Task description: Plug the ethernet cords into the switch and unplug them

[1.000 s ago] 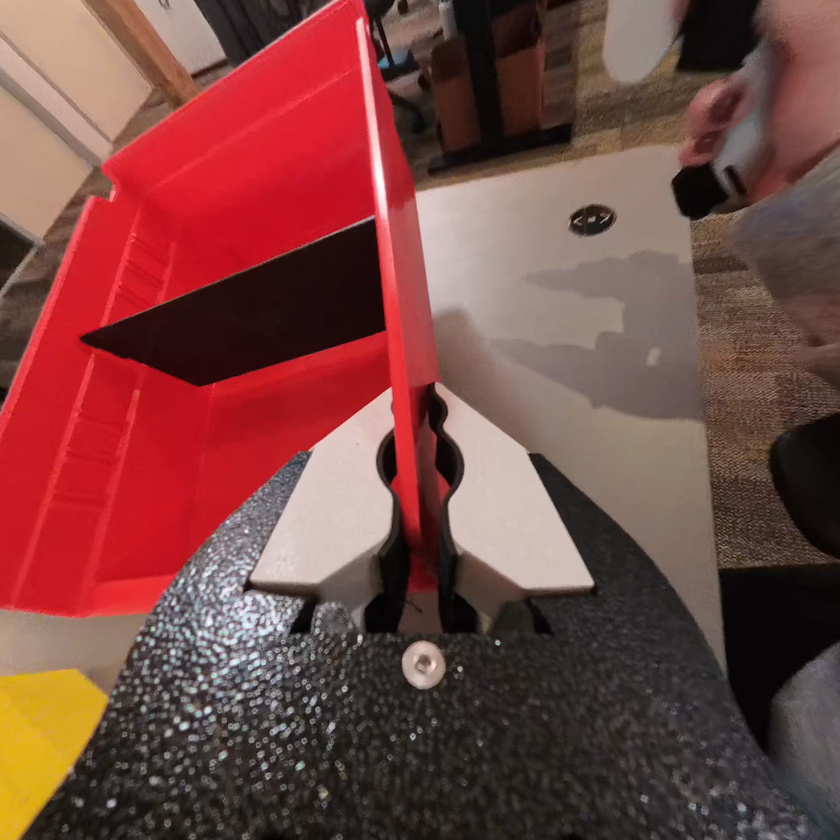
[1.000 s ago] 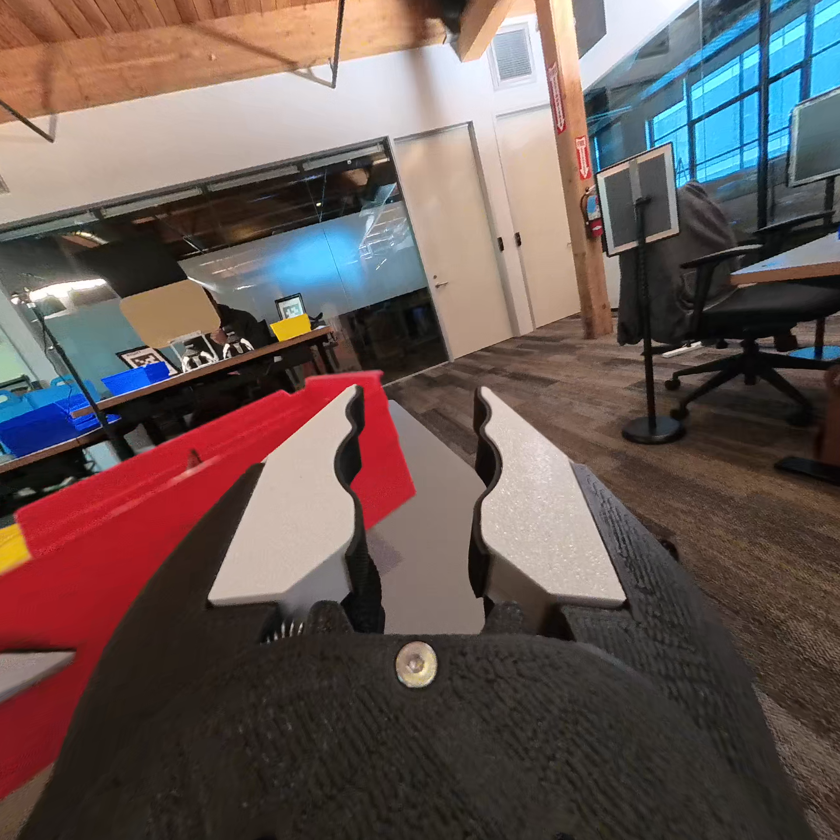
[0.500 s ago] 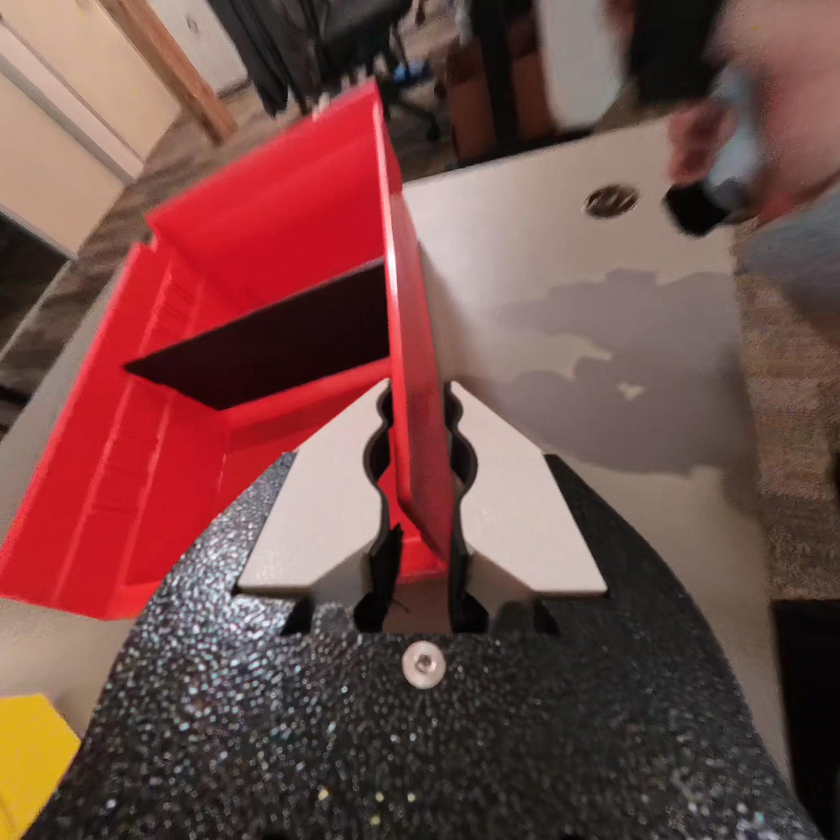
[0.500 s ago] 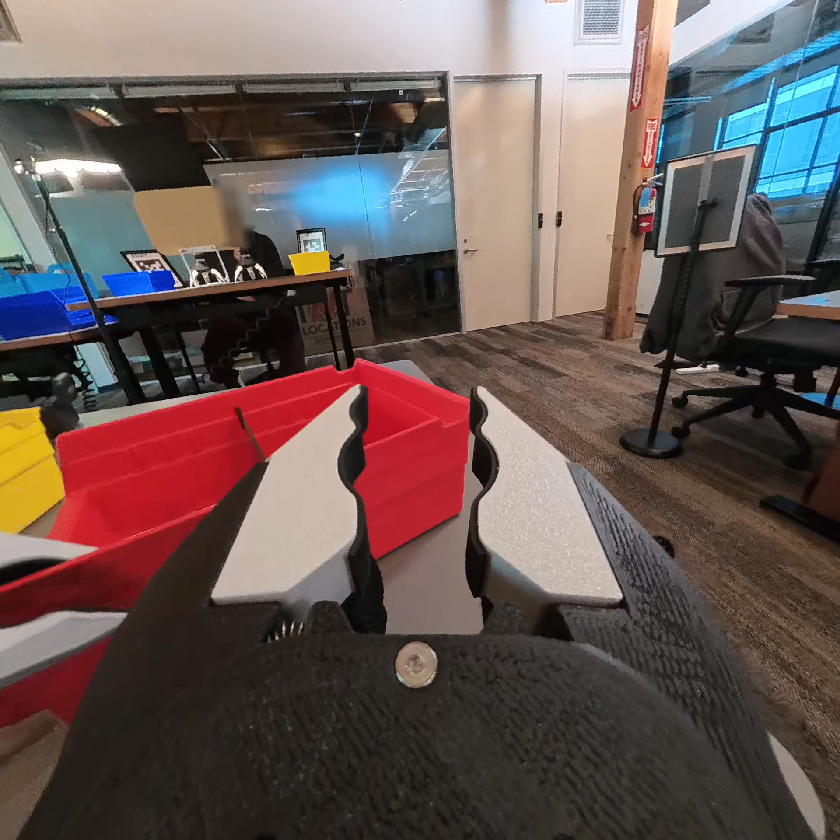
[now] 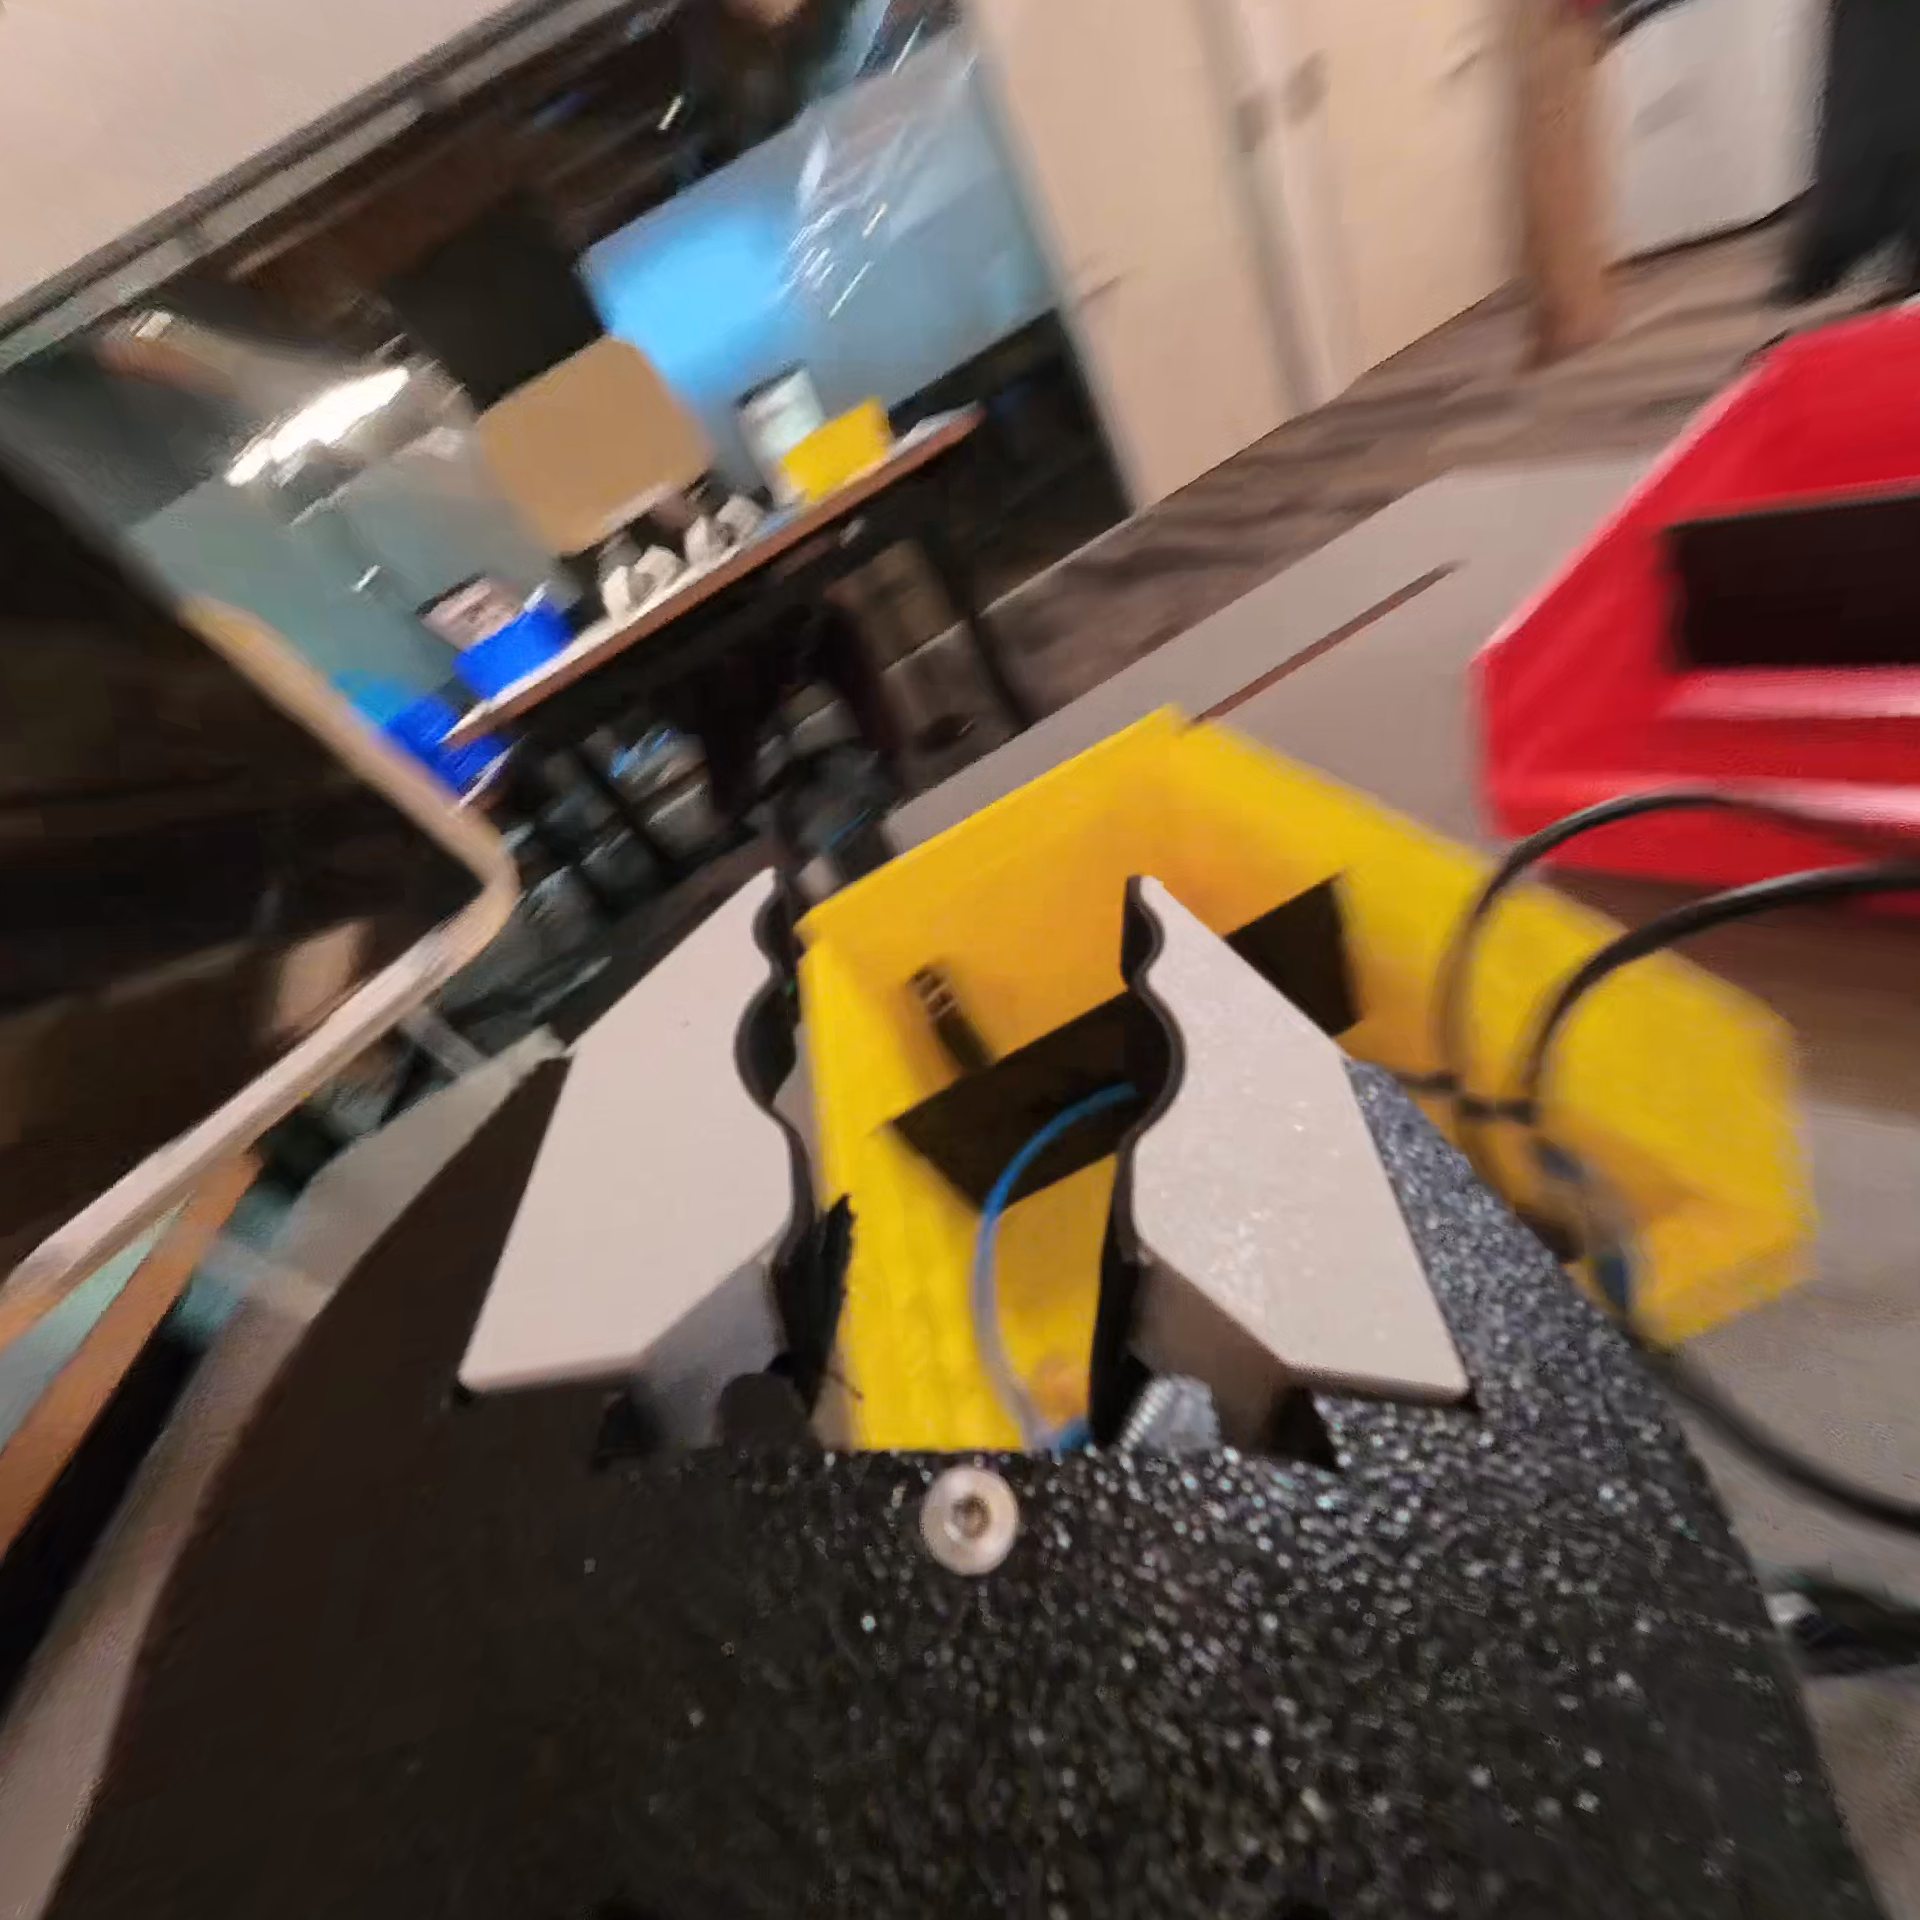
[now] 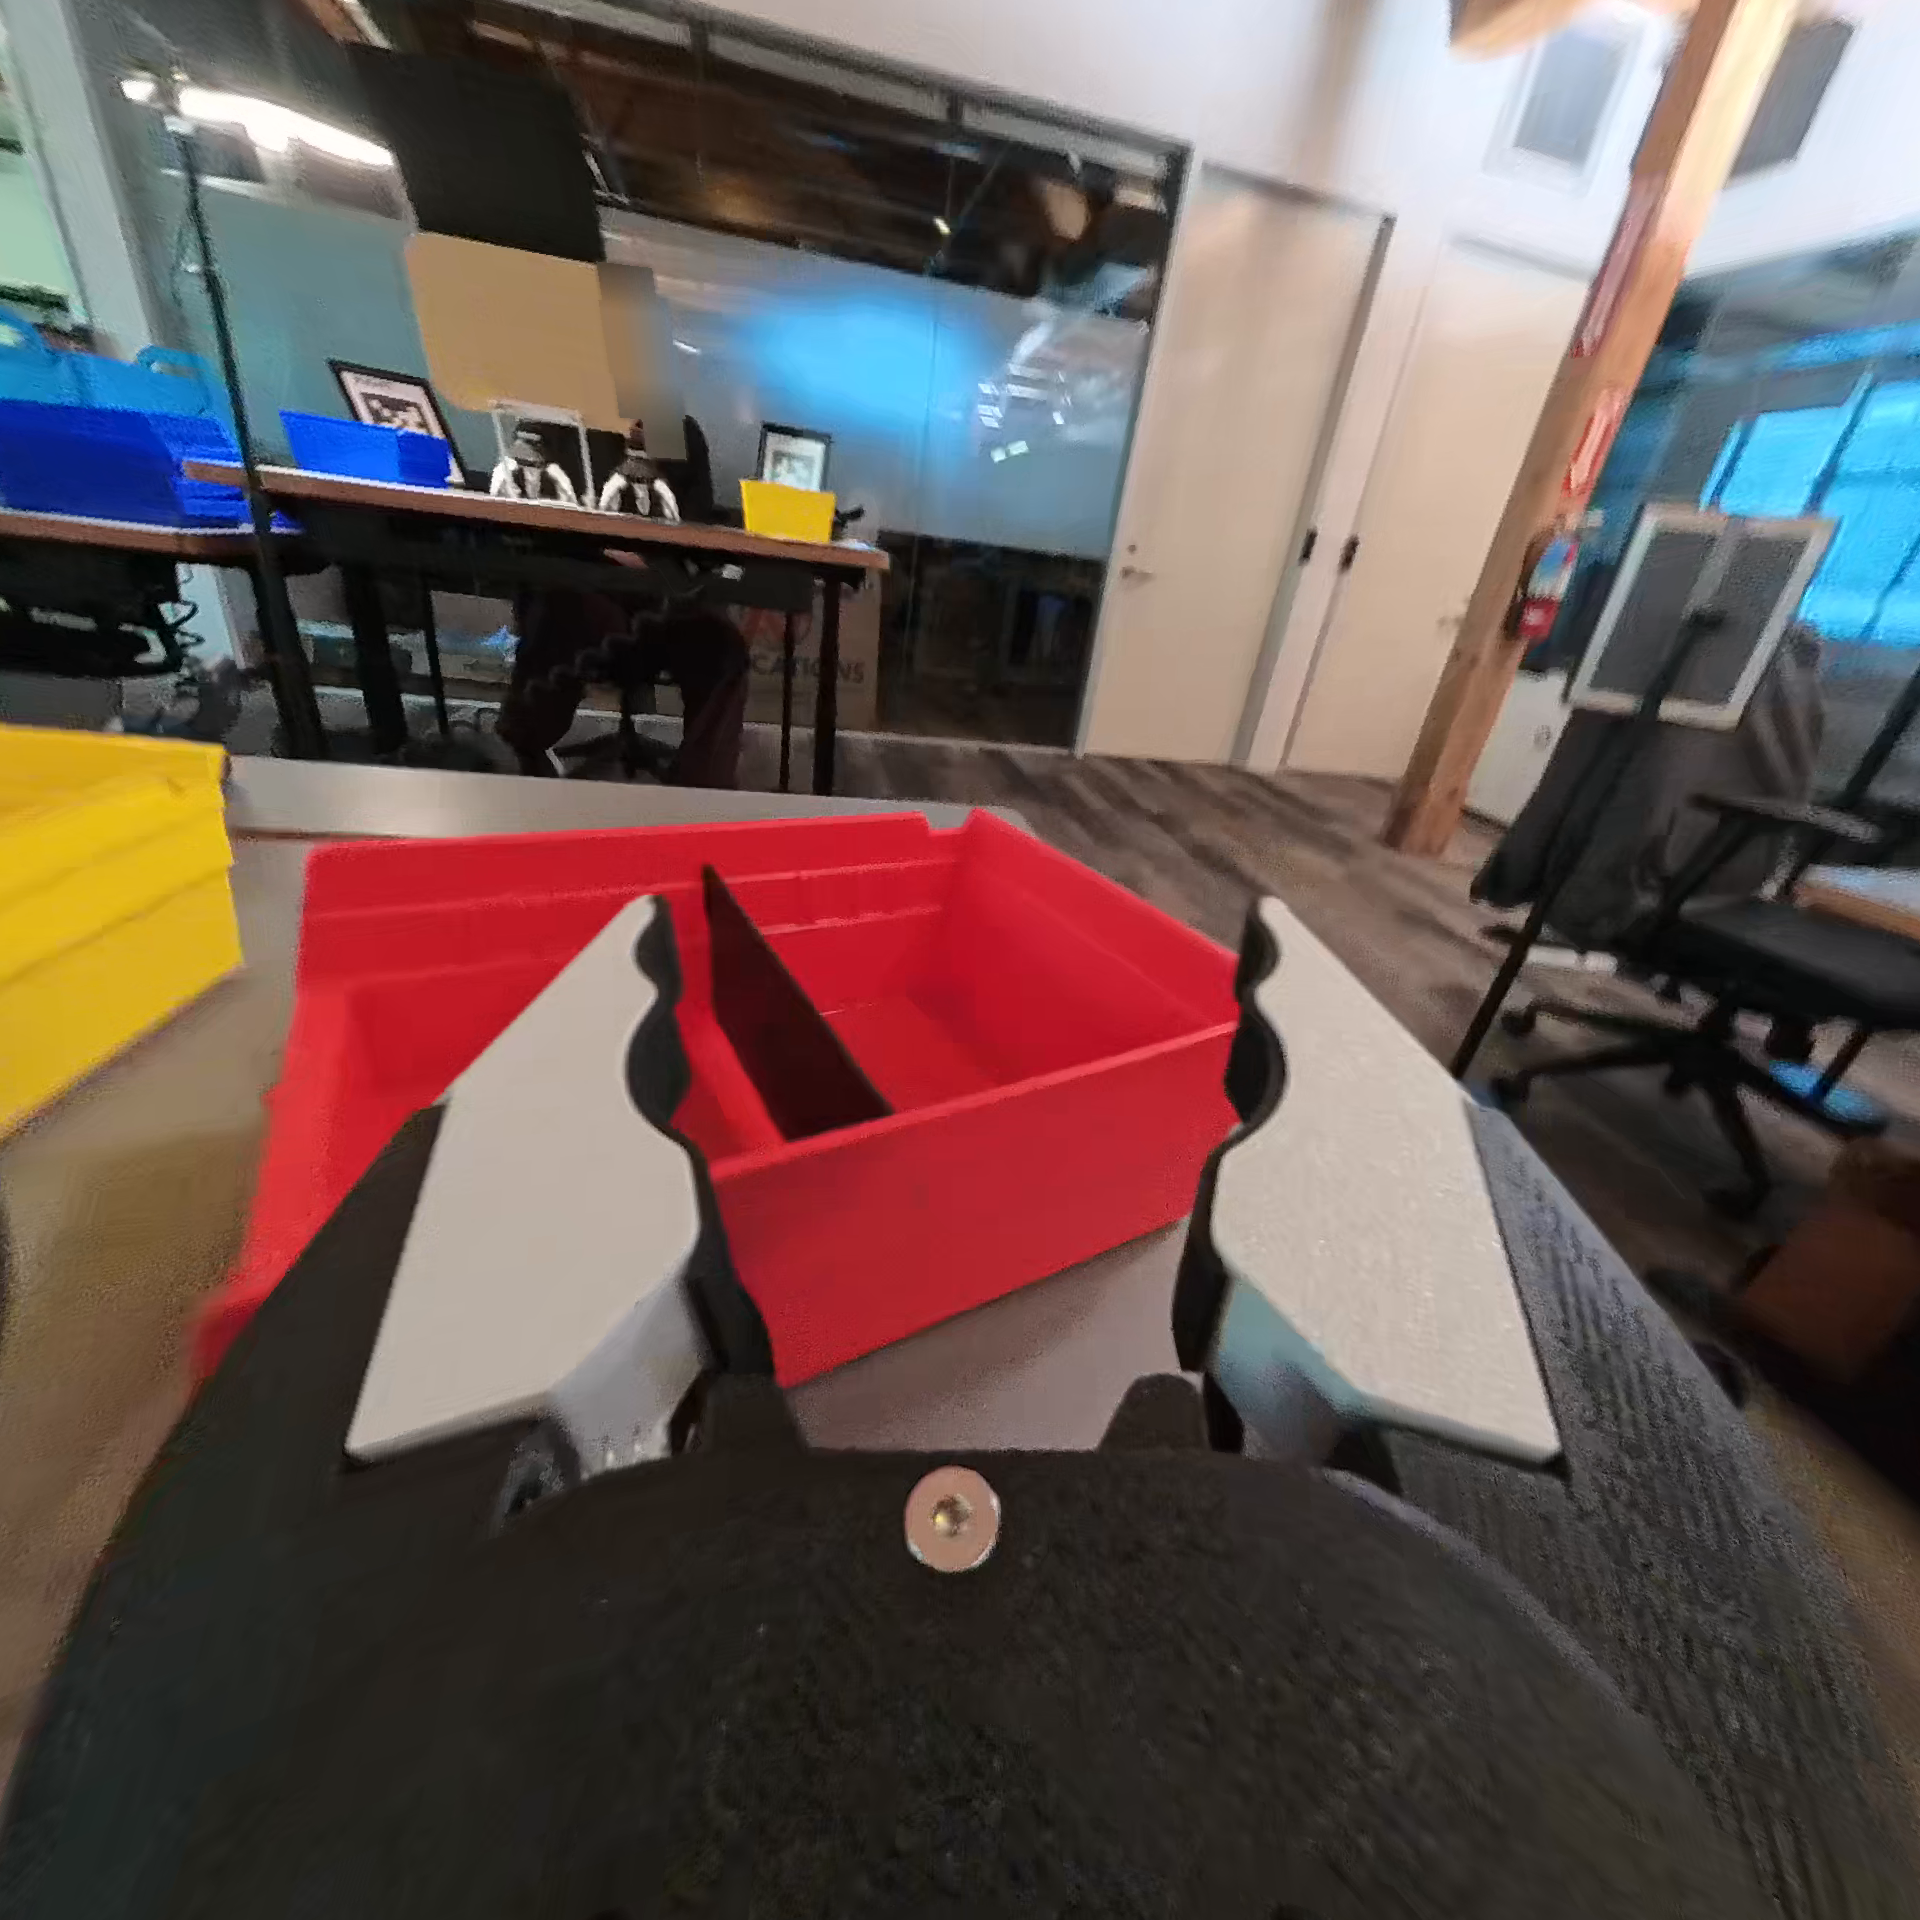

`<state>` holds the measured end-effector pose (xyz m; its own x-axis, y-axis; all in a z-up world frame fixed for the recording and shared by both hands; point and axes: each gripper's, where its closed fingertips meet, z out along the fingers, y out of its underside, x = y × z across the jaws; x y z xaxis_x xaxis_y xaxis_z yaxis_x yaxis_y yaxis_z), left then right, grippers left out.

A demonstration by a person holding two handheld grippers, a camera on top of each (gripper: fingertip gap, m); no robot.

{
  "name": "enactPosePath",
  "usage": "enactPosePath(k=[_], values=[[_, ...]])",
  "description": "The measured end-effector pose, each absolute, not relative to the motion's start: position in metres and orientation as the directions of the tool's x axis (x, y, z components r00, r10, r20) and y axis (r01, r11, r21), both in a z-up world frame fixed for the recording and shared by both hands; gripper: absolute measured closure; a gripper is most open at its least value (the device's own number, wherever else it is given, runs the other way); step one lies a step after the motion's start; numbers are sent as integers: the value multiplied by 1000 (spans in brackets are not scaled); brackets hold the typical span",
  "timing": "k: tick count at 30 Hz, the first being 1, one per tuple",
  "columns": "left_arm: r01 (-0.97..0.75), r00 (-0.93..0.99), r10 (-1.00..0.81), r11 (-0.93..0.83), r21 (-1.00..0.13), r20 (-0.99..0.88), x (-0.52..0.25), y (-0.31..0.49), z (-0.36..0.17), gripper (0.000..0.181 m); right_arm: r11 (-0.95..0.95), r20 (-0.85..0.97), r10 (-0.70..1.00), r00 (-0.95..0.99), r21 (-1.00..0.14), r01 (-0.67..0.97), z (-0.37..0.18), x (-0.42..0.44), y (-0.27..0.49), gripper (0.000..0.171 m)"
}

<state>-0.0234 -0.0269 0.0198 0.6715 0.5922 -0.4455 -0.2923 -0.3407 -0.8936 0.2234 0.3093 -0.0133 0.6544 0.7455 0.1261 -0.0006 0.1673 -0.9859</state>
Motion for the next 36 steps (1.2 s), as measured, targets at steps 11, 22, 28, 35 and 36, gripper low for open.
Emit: enactPosePath(k=[11,22,28,35,36], values=[[148,748,634,-450,-881,-198,-80,-76,-92,121,2,137,774,618,-977,214,-63,162,254,54],[135,645,681,-548,-826,-347,-102,-87,-108,165,-77,142,820,555,-932,353,-90,165,262,97],[174,623,717,-519,-837,-314,-108,-118,-108,168,-124,117,777,618,-935,333,-84,201,301,149],[217,604,746,-492,-843,-280,-119,-185,-106,171,-152,99,716,691,-944,293,-77,244,340,171],[227,597,752,-494,-839,-281,-121,-196,-106,171,-150,102,704,703,-946,288,-76,249,344,171]])
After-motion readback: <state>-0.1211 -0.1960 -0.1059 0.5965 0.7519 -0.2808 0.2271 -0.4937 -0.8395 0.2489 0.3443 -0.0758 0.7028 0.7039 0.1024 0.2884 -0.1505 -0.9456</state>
